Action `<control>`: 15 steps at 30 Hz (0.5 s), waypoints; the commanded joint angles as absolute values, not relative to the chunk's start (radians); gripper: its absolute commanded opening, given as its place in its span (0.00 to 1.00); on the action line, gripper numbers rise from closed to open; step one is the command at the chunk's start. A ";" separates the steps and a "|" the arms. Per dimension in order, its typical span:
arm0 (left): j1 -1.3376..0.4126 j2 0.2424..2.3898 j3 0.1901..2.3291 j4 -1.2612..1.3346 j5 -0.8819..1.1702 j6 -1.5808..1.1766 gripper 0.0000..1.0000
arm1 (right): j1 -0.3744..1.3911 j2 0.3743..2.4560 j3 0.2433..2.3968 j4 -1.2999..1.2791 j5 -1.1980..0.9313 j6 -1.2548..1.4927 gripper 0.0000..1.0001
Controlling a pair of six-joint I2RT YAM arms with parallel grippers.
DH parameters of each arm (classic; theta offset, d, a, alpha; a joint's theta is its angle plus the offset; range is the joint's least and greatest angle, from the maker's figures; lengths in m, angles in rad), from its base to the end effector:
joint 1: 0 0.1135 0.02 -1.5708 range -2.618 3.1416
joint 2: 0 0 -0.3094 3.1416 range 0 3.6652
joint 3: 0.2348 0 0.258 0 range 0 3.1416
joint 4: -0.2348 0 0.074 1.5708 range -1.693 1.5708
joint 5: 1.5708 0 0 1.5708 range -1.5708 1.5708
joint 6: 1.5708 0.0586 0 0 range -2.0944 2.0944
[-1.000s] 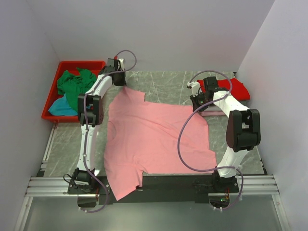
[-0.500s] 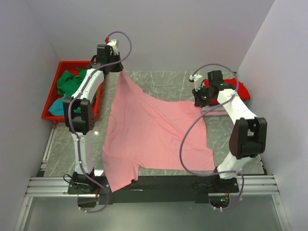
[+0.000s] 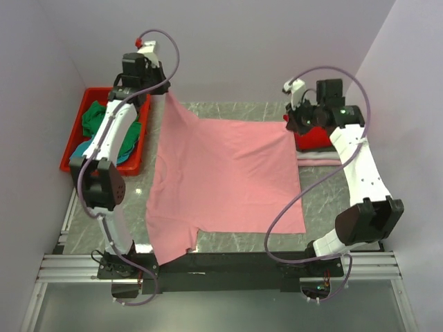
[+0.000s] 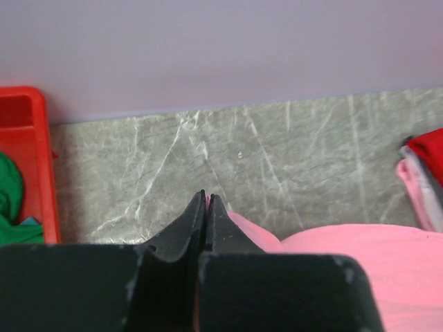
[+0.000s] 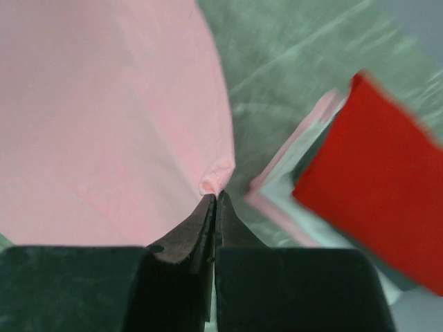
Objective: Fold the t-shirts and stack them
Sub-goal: Flatten the tshirt out
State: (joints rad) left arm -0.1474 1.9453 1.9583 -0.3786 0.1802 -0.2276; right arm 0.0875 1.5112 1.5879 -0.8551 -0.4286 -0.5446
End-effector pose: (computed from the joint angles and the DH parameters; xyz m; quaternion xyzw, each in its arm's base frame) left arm 0.4992 -0.0847 0.4177 0.0181 0.8219 -0.1781 0.5408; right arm 0.3344 0.0538 0.4120 -0.3582 0.8313 0.1056 0.4117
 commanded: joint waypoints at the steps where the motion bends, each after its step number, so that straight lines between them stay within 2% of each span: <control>1: -0.147 1.715 1.968 -0.311 0.156 -0.258 0.00 | 0.100 1.430 1.847 -0.959 -0.448 -0.555 0.00; 8: -0.149 1.334 2.028 -0.240 0.066 -0.304 0.00 | 0.101 1.405 2.391 -1.043 -0.385 -0.537 0.00; 10: -0.149 1.270 2.065 -0.209 0.043 -0.314 0.00 | 0.103 1.350 2.450 -0.988 -0.338 -0.515 0.00; 15: -0.149 1.115 2.140 -0.105 0.026 -0.360 0.01 | 0.101 1.186 2.420 -0.766 -0.256 -0.462 0.00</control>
